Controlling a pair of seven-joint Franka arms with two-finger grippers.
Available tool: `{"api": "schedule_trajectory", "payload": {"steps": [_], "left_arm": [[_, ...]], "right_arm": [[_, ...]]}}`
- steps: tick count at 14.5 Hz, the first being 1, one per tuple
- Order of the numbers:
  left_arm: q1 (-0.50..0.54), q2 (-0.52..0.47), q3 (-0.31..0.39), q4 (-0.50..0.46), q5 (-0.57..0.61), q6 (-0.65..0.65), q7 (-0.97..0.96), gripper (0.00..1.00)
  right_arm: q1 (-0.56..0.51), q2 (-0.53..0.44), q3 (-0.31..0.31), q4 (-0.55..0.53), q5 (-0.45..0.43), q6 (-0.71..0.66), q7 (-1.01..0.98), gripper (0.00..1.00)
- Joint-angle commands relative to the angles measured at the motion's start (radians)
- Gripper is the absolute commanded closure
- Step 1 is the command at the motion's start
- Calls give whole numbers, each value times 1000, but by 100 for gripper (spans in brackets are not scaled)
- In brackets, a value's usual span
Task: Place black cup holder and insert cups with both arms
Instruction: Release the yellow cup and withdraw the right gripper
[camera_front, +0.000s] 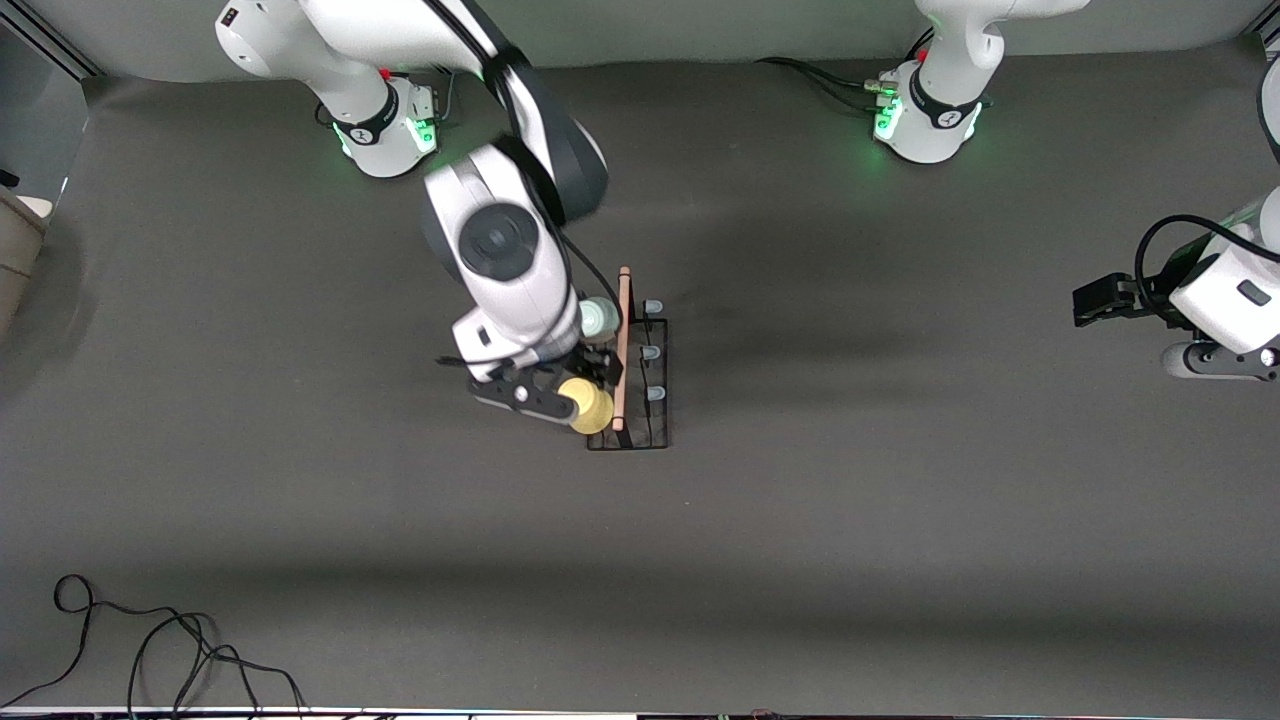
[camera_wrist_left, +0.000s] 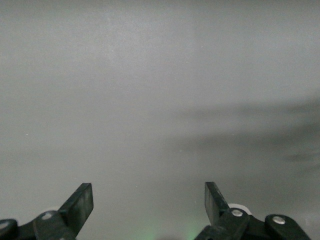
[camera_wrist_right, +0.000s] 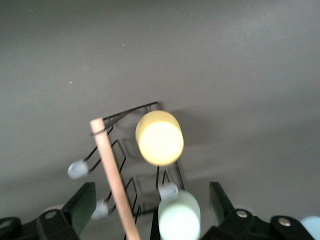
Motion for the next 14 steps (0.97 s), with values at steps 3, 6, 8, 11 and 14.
{"api": "schedule_trajectory", "payload": {"steps": [3,6,8,11,14], "left_arm": [[-54,-28,-9,-21,-15,6,-120,1],[-151,-10,-9,1,-17,20,-238,1],[-199,26,-9,42,-58,20,-262,2],[-217,70,-15,79,-204,32,-318,4],[-307,121,-24,114,-213,114,-464,4]], "right_arm": [[-7,-185,-6,0,-55,-198,-98,0],[-74,-327,-26,-66,-112,-286,-265,0],[-174,-441,-10,-158,-150,-286,-395,0],[-469,-498,151,-181,-197,-324,-623,0],[-727,-503,289,-178,-233,-329,-800,0]]}}
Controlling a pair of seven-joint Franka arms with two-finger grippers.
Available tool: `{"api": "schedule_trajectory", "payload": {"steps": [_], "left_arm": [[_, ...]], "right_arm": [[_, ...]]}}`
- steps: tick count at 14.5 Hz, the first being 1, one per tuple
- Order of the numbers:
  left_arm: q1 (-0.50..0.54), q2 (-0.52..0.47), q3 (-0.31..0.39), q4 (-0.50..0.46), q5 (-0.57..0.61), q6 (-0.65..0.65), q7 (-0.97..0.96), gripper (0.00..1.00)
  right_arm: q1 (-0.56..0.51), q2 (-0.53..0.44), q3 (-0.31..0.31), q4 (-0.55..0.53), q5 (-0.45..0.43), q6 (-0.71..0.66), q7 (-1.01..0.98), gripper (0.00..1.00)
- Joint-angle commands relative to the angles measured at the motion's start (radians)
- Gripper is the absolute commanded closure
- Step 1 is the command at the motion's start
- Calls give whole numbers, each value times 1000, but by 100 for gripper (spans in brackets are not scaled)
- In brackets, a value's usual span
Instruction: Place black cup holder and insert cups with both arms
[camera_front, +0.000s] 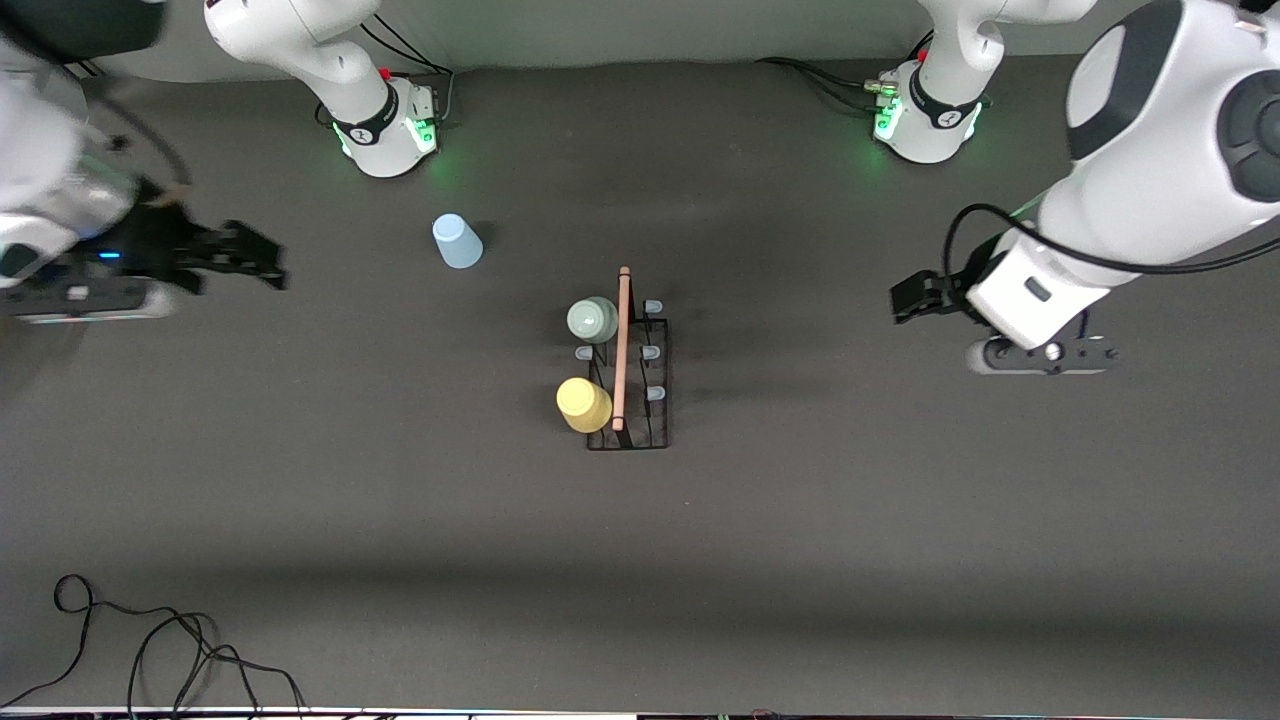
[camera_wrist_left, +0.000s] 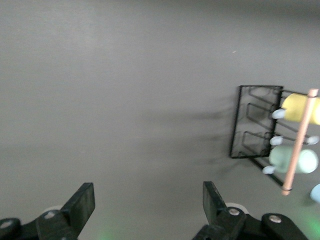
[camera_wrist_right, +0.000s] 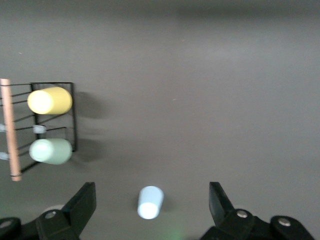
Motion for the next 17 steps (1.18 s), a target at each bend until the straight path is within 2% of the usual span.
{"api": "schedule_trajectory", "payload": {"steps": [1,2,3,6,10,13,15,17], "left_arm": [[-108,79,5,74,-11,63,-161,4],[-140,113,6,95,-9,92,-225,5],[-175,145,6,121,-3,117,-282,5],[-269,233,6,152,11,198,-386,7],[-323,309,6,166,23,284,-405,11],[-404,389,12,198,41,321,-455,15],[-424,447,9,216,92,386,-531,15],[-430,472,9,216,95,408,-532,15]], "right_arm": [[-220,-13,149,-21,-43,2,-121,0],[-314,-13,217,-21,-43,2,-150,0],[-364,-13,237,-21,-46,4,-173,0],[-369,-4,234,-22,-67,13,-172,0],[-364,3,234,-21,-67,13,-162,0],[-363,3,236,-19,-67,13,-161,0],[-363,6,234,-15,-69,15,-162,0],[-363,10,236,-12,-69,15,-162,0]]}}
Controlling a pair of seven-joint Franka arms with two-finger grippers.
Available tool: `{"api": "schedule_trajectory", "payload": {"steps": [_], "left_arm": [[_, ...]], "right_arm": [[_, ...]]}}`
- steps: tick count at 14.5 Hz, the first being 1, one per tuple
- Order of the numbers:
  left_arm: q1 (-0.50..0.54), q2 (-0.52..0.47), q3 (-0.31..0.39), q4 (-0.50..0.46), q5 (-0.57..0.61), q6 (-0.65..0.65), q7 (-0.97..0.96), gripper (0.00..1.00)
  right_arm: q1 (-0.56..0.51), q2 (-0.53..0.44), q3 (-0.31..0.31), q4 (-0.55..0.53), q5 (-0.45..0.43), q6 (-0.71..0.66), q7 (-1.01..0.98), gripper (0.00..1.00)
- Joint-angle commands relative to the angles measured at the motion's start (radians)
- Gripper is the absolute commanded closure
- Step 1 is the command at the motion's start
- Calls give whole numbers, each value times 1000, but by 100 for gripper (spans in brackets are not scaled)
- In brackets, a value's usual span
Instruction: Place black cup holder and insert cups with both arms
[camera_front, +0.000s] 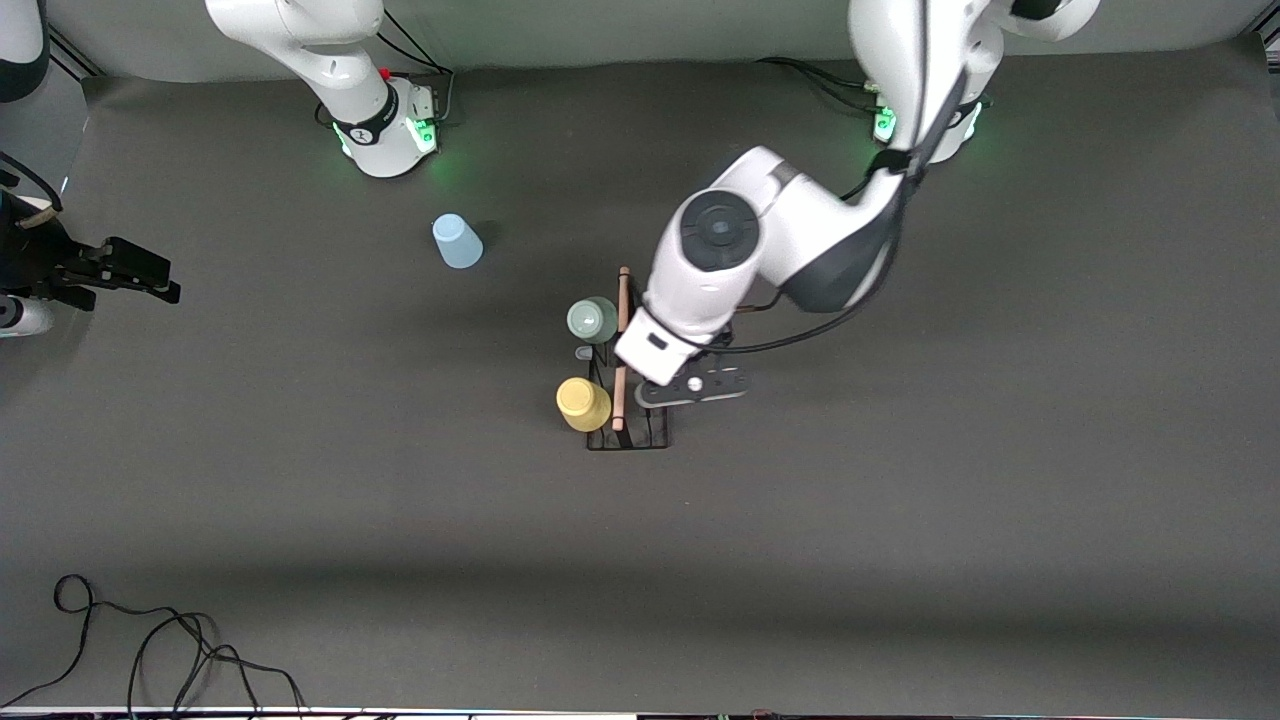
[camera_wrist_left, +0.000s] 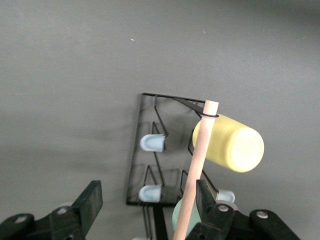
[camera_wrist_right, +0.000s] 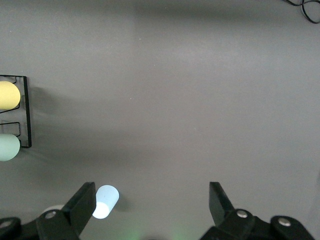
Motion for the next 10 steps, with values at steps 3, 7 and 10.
{"api": "schedule_trajectory", "payload": {"steps": [3,7,10], "left_arm": [[-11,36,19,51,23,-20,-22,14],[130,-88,18,51,15,-246,129,7],[307,-179,25,43,15,-447,404,4]], "right_arm": [[0,3,5,3,-25,10,-1,0],[0,4,4,3,-25,10,-1,0],[-1,10,4,5,-25,11,-1,0]]}}
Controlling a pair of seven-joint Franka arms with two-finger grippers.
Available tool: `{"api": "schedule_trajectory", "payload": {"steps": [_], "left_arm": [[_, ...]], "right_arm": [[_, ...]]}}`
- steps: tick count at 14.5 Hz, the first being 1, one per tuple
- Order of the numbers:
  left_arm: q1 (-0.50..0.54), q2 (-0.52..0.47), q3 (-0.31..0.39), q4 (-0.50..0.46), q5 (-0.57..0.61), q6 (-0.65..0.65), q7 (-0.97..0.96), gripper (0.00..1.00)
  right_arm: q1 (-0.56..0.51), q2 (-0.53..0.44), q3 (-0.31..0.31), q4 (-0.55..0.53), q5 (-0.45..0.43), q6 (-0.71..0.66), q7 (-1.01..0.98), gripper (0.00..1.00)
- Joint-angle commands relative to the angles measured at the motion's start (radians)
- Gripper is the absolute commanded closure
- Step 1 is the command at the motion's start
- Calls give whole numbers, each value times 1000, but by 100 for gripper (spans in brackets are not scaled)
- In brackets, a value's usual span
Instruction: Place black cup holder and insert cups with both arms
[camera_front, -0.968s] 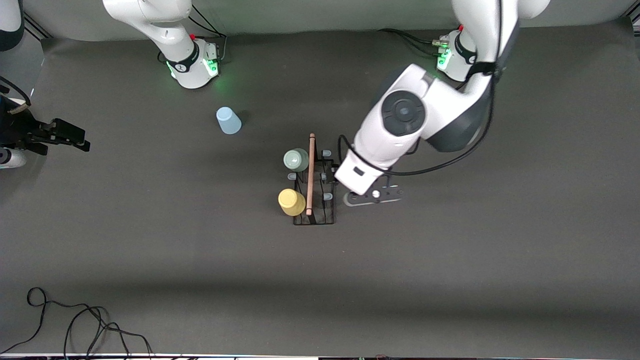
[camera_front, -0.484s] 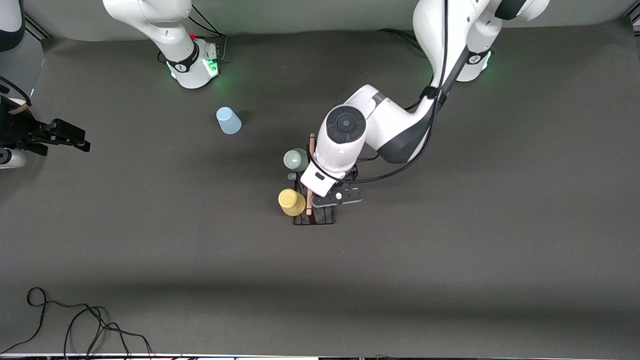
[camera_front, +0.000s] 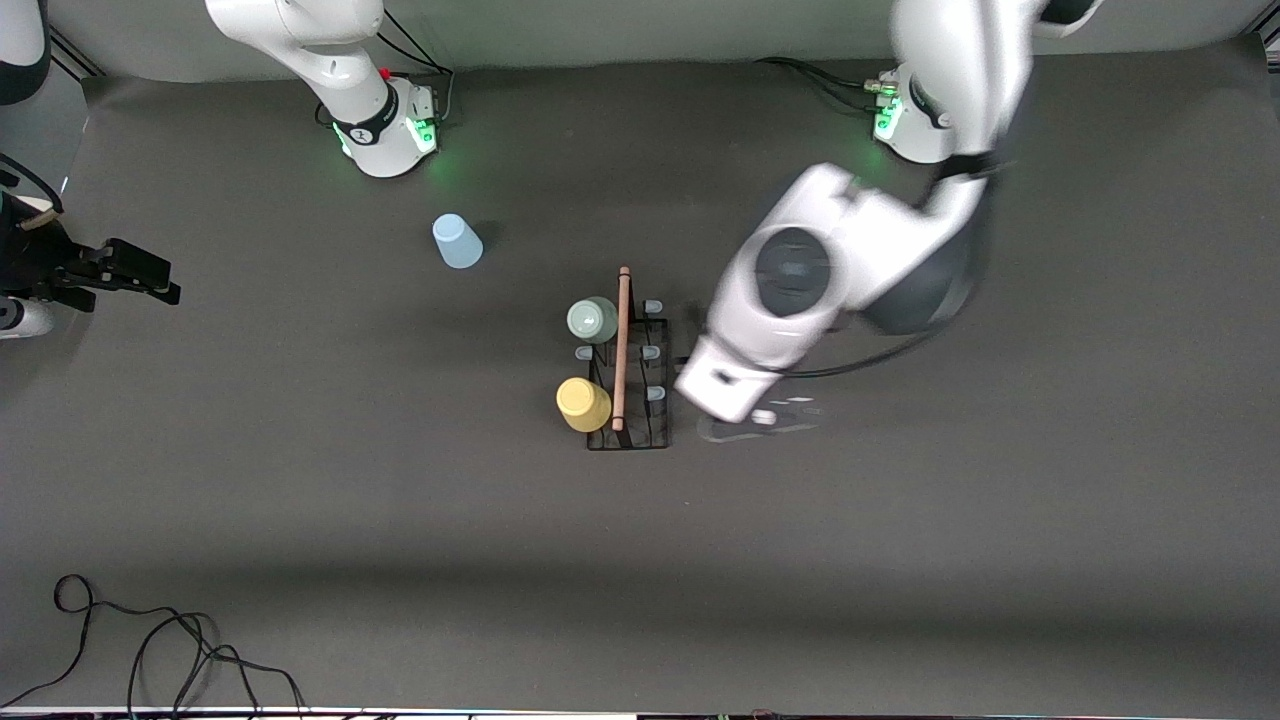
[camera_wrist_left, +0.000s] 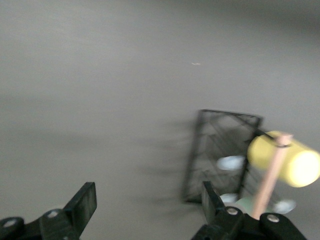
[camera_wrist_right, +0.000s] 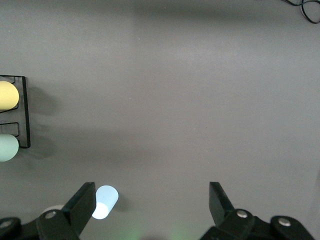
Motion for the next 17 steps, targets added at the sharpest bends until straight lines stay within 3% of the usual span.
{"api": "schedule_trajectory", "payload": {"steps": [1,7,11,13,15,17], "left_arm": [[197,-96,-10,-36,5,-138,282,2],[522,-159,-7,-47,74,-232,649,1],[549,-252,-9,-68,86,-333,651,1],[509,-358,-15,-226,92,-275,634,1],[507,-468,-18,-411,96,-122,637,1],[515,-481,-17,-434,96,-105,643,1]], "right_arm": [[1,6,4,5,-22,8,0,0],[1,5,5,5,-10,14,41,0],[1,5,4,12,-8,17,54,0],[1,5,4,12,-8,17,54,0],[1,5,4,12,-8,17,54,0],[1,6,4,12,-8,17,56,0]]}}
